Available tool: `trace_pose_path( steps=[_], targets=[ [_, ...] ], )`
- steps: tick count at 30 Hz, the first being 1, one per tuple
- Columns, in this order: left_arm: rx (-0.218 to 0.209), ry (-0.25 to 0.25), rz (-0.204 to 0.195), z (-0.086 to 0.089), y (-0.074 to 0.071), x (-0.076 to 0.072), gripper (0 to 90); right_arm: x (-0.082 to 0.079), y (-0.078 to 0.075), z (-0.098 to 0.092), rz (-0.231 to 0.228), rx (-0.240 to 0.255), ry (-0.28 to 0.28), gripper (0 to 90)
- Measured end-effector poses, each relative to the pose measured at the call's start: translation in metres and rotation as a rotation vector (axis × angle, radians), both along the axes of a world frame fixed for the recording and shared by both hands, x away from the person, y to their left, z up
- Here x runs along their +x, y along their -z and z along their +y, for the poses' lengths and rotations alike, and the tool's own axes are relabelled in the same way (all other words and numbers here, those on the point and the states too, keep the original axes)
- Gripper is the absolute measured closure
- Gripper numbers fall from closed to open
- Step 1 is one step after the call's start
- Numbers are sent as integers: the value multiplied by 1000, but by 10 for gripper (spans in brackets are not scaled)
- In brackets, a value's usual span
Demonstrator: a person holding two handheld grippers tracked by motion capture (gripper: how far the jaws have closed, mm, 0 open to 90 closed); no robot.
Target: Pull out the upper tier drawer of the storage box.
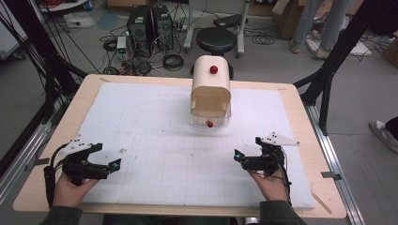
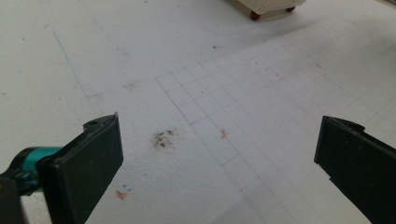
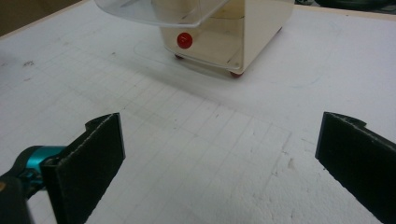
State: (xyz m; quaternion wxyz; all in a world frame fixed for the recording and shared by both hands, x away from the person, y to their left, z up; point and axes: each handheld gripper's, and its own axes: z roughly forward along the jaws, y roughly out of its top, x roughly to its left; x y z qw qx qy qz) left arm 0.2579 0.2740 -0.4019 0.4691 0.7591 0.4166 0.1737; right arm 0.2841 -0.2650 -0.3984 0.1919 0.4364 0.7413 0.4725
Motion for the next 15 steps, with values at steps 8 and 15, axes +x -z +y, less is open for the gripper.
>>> trace_pose_path(
  steps=[8, 15],
  targets=[
    [-4, 7, 0, -1, 0, 0, 17, -6, 5, -12, 12, 6, 19, 4],
    [-6, 8, 1, -1, 0, -1, 17, -11, 9, -21, 13, 4, 27, 5]
  ],
)
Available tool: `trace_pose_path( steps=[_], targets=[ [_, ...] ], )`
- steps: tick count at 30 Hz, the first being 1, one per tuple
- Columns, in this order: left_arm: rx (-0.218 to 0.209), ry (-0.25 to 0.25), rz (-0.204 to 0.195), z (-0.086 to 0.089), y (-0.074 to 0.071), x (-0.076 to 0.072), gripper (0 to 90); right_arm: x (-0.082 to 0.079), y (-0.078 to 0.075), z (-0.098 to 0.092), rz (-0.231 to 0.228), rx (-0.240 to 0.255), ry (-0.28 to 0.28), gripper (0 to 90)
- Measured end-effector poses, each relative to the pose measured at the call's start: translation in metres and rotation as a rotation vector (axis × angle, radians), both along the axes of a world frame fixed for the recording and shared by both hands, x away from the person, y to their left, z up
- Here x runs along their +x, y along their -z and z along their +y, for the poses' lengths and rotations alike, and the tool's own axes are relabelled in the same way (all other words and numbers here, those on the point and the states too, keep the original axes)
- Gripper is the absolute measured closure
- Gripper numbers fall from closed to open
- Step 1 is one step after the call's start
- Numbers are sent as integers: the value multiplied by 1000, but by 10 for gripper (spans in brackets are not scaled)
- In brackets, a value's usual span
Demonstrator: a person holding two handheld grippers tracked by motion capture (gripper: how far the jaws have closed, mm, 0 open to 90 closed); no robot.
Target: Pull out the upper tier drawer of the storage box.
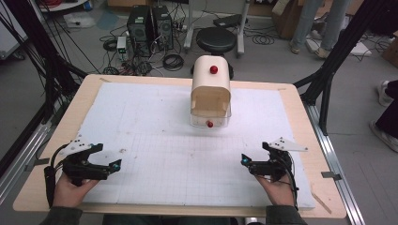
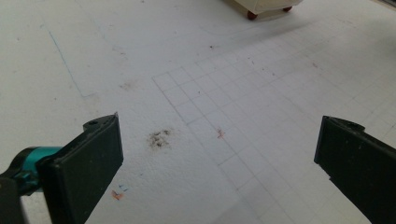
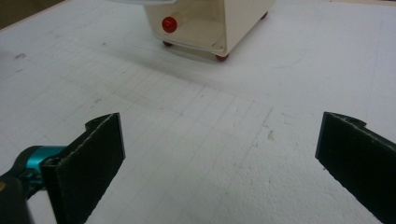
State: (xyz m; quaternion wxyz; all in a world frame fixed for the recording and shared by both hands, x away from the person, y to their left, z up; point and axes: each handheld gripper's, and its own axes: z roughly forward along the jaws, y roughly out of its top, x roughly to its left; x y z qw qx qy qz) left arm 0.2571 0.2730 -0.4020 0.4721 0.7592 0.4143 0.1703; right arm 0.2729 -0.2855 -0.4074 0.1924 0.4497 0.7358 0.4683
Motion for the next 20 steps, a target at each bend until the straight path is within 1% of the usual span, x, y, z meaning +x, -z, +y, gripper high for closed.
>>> trace_pose_path(
  steps=[12, 15, 20],
  targets=[
    [-2, 8, 6, -1, 1, 0, 17, -7, 3, -10, 6, 7, 13, 5],
    [0, 15, 8, -2, 1, 0, 17, -7, 3, -10, 8, 10, 12, 5],
    [-3, 12, 7, -2, 1, 1, 17, -7, 3, -10, 7, 13, 9, 5]
  ],
)
